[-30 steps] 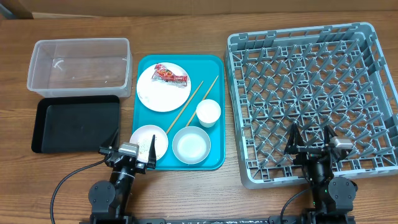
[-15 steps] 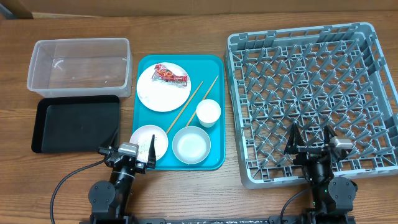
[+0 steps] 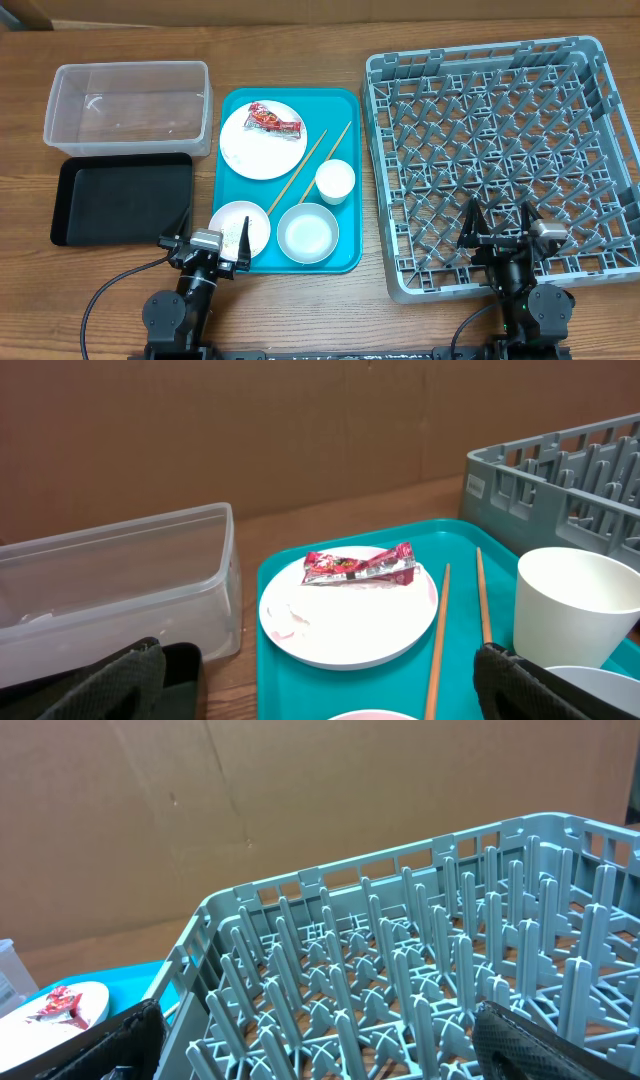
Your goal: Sort waste into correct bins and load items into the dishwasher
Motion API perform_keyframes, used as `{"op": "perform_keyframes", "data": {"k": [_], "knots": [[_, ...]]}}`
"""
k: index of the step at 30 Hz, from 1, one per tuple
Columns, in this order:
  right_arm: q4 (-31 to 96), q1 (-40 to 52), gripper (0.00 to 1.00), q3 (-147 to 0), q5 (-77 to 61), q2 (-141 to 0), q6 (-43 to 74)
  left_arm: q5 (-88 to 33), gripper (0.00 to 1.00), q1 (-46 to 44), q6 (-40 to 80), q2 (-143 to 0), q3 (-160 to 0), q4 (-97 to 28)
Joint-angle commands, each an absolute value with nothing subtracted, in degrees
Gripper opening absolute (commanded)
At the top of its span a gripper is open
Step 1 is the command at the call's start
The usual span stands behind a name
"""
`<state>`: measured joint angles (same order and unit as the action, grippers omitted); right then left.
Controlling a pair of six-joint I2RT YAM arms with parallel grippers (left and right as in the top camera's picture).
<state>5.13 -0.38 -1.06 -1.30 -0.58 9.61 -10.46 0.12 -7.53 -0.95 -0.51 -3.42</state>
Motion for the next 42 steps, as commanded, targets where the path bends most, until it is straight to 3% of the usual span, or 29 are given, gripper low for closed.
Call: {"op": "perform_keyframes", "data": {"k": [1,8,12,21,31,42], "knots": [[4.7,-0.5,1.00,-0.4,-1.6,-0.2,9.4,-9.7,1.00,0.4,-8.4,-0.3,-0.3,-3.5],[4.6,-0.5,1.00,-0.4,-1.7,-0.2,9.4,-9.9,1.00,0.4,-7.9,-0.3,-0.3,-3.4],[-0.7,-0.5,1.00,-0.6,-4.2,-0.2,9.4,-16.0,1.00,0.4,-3.6,-0.3,-0.6,0.1],[2.2,-0.5,1.00,-8.3,-4.2,-0.2,9.1,-18.0,1.00,0.4,-3.7,-5.4,-13.7,-4.8],[17.9,-0.5,1.00,-29.0,-4.1,-14.2,8.5,-24.0,1.00,0.4,-8.7,-37.3,-40.7,-17.4],[38.1,-0.5,1.00,-54.3,-5.3,-45.2,8.7,-21.5,1.00,0.3,-8.8,-79.5,-85.4,-53.8]]}}
